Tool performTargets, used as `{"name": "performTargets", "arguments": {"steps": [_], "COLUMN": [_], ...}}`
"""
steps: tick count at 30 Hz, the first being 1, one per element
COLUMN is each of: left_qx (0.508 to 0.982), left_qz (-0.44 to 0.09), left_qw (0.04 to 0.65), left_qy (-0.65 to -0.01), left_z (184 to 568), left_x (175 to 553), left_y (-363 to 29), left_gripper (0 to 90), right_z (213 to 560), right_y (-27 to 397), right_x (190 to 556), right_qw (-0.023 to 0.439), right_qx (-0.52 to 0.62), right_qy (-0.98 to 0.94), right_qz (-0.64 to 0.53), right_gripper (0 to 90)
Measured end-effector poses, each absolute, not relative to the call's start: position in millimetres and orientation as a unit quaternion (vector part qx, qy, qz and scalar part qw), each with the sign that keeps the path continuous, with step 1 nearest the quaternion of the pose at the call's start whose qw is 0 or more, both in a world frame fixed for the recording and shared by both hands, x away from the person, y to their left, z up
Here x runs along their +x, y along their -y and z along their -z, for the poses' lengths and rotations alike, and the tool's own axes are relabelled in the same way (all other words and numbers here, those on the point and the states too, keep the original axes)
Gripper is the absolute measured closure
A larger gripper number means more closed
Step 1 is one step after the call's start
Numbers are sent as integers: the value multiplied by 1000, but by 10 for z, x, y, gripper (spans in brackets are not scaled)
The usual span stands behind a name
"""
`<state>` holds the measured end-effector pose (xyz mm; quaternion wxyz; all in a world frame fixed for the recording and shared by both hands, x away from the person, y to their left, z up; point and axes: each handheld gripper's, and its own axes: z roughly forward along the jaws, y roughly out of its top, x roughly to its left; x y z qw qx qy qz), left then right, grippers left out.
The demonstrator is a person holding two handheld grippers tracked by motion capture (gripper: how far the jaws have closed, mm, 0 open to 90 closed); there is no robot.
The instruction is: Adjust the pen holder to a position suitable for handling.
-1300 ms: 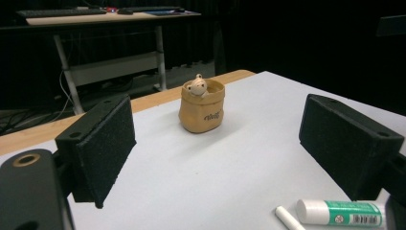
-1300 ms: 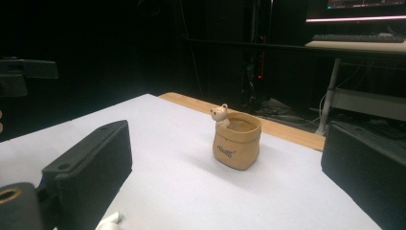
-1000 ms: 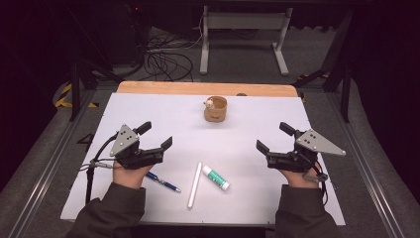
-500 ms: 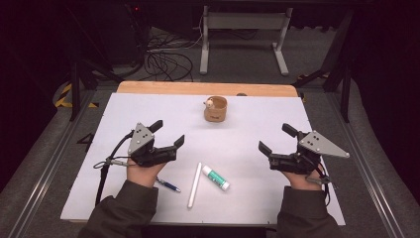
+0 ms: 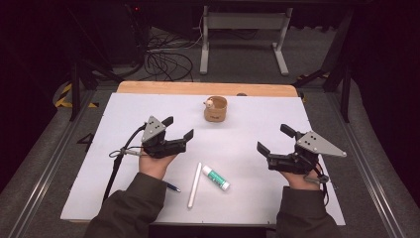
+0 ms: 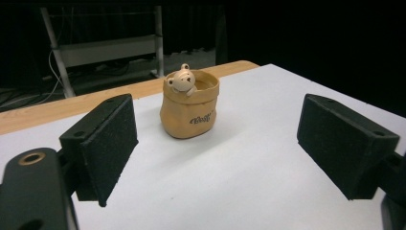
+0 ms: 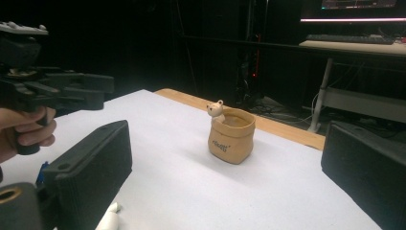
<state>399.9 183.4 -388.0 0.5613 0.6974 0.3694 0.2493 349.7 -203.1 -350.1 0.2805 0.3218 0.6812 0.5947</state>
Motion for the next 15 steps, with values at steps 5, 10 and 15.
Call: {"name": "performTargets", "arguments": {"steps": [5, 10, 15], "left_qx": [697, 700, 703], "left_qz": [-237, -243, -255], "left_qw": [568, 567, 561], "left_qy": [-368, -360, -354], "left_z": [3908, 3883, 3869], "left_x": [4110, 4220, 4324], "left_y": [-1746, -1654, -1573], "left_gripper": [161, 162, 167], "right_z": [3499, 3505, 3499], "right_y": [2036, 2022, 2021], "right_x": [3497, 3505, 3500], "right_qw": [281, 280, 280], "right_qx": [322, 321, 319], "right_qy": [-680, -682, -682], "right_qz": [-597, -595, -595], "right_gripper": [41, 41, 41]}}
